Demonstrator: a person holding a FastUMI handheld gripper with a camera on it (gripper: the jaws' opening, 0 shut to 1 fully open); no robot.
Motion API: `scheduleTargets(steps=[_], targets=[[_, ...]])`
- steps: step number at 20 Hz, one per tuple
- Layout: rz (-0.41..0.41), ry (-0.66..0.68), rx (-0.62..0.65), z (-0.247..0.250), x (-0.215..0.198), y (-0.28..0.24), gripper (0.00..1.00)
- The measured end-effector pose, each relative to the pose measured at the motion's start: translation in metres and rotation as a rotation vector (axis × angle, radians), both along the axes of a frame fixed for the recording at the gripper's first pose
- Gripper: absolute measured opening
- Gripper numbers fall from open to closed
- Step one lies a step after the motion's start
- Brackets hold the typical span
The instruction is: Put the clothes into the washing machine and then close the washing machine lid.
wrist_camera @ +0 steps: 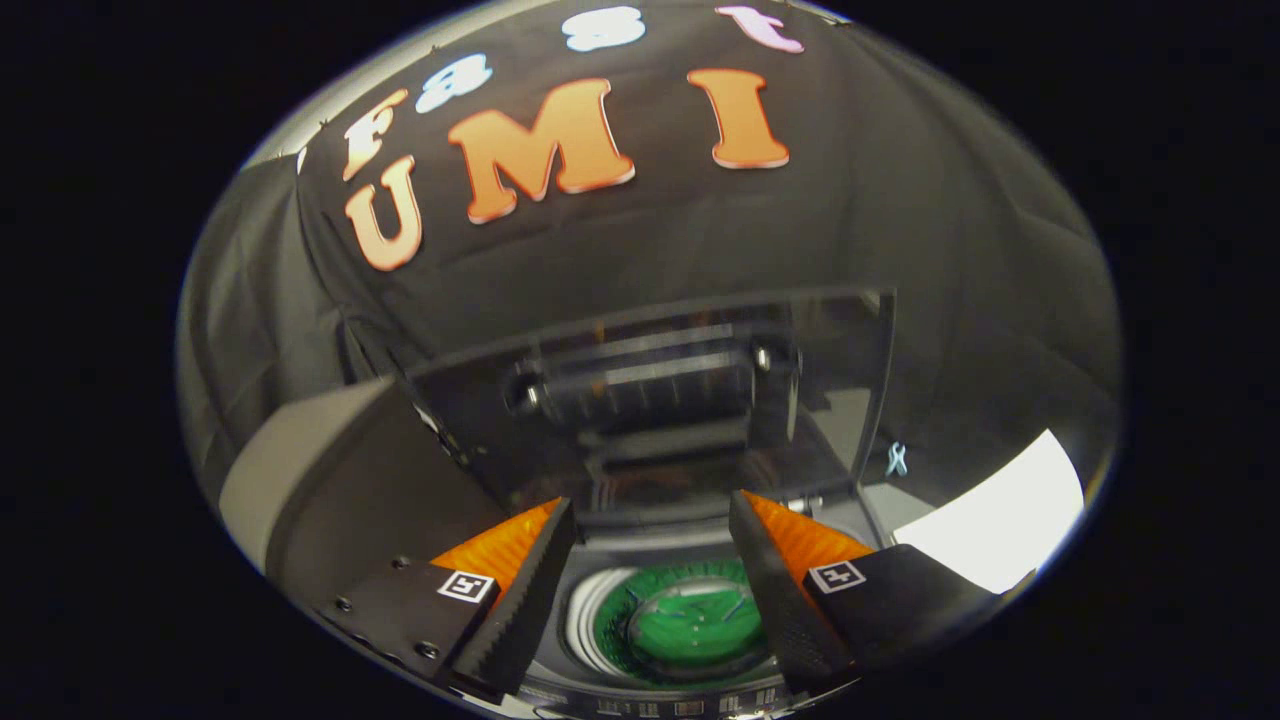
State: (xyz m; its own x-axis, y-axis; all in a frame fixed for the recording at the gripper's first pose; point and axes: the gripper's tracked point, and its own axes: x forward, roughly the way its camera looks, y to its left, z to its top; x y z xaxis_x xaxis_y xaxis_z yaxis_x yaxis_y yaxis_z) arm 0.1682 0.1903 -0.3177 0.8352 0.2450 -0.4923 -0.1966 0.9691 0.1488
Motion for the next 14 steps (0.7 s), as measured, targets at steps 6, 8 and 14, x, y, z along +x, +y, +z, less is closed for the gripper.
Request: scheduleTargets(steps=[6,8,14], targets=[[0.023,-0.151,0.002,0.094,0.074,0.031,0.98],[0.020,-0.167,-0.017,0.102,0.099,0.034,0.98],[0.010,-0.053,-0.118,0.042,0.157,0.038,0.99]])
